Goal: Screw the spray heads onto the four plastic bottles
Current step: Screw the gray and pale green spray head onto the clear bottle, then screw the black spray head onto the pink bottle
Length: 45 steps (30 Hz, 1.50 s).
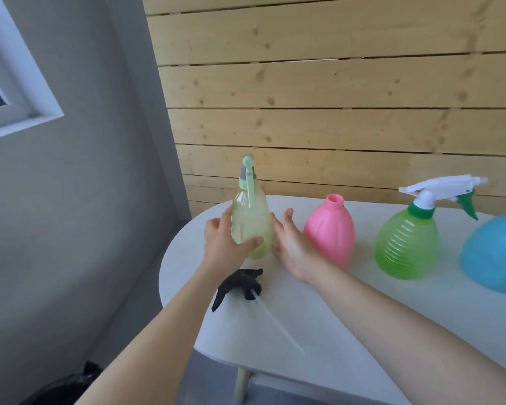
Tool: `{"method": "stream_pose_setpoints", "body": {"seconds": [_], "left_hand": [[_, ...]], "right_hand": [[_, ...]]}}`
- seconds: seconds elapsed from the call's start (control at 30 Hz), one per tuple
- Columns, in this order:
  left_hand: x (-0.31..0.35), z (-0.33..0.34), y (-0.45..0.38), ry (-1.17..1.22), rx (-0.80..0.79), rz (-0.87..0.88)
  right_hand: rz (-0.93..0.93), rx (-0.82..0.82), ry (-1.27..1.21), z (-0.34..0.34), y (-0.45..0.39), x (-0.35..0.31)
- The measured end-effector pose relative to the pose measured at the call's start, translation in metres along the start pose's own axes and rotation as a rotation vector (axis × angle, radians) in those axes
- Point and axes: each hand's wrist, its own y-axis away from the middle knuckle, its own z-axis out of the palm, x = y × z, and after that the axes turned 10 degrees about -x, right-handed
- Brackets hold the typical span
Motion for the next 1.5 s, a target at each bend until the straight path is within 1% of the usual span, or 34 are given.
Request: {"method": "stream_pose_setpoints", "body": {"seconds": [0.1, 0.2, 0.3, 0.4, 0.5, 0.63, 0.77, 0.87, 0.93, 1.0, 1.07, 1.17, 1.23, 1.3, 1.37, 1.4, 1.43, 1.5], "left_hand": [[0.001, 0.002, -0.002, 0.064, 0.024, -0.022], [0.003, 0.009, 0.0, 0.157, 0.069, -0.038], [0.007, 0.016, 0.001, 0.098, 0.133, -0.07], [0.013, 0.02, 0.001, 0.01, 0.15, -0.179], [0.013, 0.022, 0.002, 0.02, 0.158, -0.208], [0.01, 0.023, 0.002, 0.091, 0.094, -0.202], [0.012, 0.021, 0.002, 0.12, 0.072, -0.22], [0.016, 0.018, 0.003, 0.136, 0.054, -0.241], [0.019, 0.013, 0.008, 0.124, 0.024, -0.274], [0.021, 0.007, 0.018, 0.071, -0.019, -0.33], [0.019, -0.002, 0.03, -0.075, -0.072, -0.379], [0.016, -0.017, 0.052, -0.376, -0.207, -0.406], [0.011, -0.022, 0.063, -0.426, -0.318, -0.385], [0.009, -0.023, 0.07, -0.433, -0.372, -0.339], [0.007, -0.021, 0.072, -0.47, -0.398, -0.312], [0.007, -0.019, 0.072, -0.486, -0.406, -0.311], [0.006, -0.017, 0.072, -0.506, -0.406, -0.306], [0.005, -0.015, 0.071, -0.556, -0.394, -0.289]], "right_hand": [[0.006, 0.031, 0.01, 0.002, 0.0, 0.003], [-0.037, 0.134, 0.135, 0.005, 0.008, 0.009], [-0.09, 0.229, 0.213, 0.008, 0.014, 0.011], [-0.127, 0.257, 0.197, 0.006, 0.011, 0.016], [-0.135, 0.244, 0.152, 0.006, 0.007, 0.019], [-0.097, 0.143, 0.066, 0.003, 0.003, 0.019], [-0.083, 0.096, 0.063, 0.004, 0.001, 0.018], [-0.067, 0.107, 0.093, 0.006, 0.004, 0.018], [-0.065, 0.16, 0.205, 0.009, 0.012, 0.017], [-0.078, 0.227, 0.392, 0.013, 0.025, 0.016], [-0.115, 0.261, 0.563, 0.015, 0.041, 0.015], [-0.25, 0.323, 0.773, 0.015, 0.069, 0.011], [-0.371, 0.403, 0.854, 0.013, 0.087, 0.007], [-0.5, 0.545, 0.986, 0.012, 0.102, 0.003], [-0.583, 0.763, 1.128, 0.009, 0.113, -0.003], [-0.615, 0.856, 1.143, 0.007, 0.116, -0.007], [-0.639, 0.916, 1.131, 0.003, 0.118, -0.009], [-0.594, 0.947, 1.113, -0.006, 0.117, -0.012]]}}
